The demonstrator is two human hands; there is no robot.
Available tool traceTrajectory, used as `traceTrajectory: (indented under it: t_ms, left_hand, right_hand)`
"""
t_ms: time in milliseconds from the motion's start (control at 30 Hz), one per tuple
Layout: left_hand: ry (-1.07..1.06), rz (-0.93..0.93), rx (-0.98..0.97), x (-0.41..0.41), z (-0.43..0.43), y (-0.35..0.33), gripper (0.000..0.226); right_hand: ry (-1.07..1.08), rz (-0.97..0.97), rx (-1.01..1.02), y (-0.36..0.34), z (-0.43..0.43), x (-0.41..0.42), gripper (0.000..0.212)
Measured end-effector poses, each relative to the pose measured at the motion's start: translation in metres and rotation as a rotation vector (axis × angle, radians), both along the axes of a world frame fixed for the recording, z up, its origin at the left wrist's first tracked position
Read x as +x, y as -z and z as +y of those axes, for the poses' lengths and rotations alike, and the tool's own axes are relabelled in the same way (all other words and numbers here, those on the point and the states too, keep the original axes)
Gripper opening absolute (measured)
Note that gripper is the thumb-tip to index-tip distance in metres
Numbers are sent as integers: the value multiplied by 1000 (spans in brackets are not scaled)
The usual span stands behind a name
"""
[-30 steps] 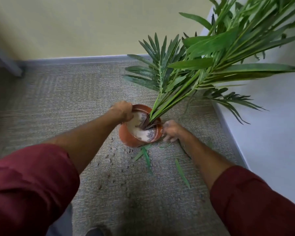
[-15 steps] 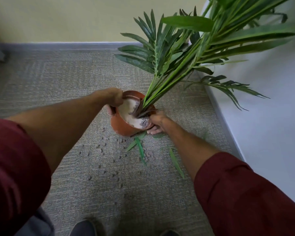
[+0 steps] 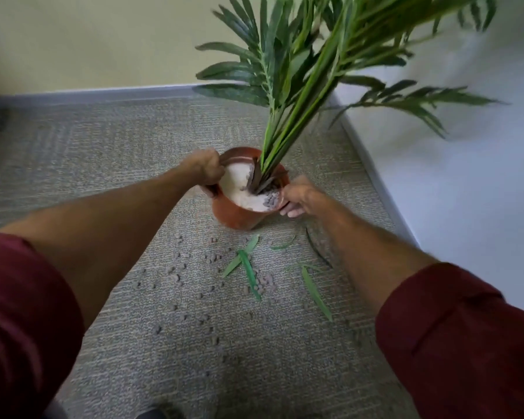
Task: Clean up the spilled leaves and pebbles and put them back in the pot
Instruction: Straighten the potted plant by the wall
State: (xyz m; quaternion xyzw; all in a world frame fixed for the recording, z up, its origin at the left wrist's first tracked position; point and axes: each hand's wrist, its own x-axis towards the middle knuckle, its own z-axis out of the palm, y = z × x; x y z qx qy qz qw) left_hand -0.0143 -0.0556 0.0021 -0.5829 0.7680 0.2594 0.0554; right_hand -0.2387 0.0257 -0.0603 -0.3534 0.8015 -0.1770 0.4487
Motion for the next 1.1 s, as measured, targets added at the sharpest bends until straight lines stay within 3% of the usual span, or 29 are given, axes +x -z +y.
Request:
traceTrajectory:
  t_ms: [333, 500, 667, 867, 1100]
  left_hand:
    - [-111, 315, 60, -84, -17, 34, 33]
    - [-128, 378, 93, -126, -27, 51, 35]
    - [-103, 354, 18, -156, -40, 66, 32]
    - [-71, 274, -105, -178, -53, 77, 30]
    - [-18, 337, -89, -193, -69, 91, 28]
  right_hand:
    - [102, 251, -63, 4, -29, -101, 22]
    - [157, 346, -115, 4, -34, -136, 16]
    - [233, 407, -156, 5, -36, -153, 11]
    - [293, 468, -192, 12, -47, -163, 23]
    - [371, 539, -225, 29, -49, -168, 33]
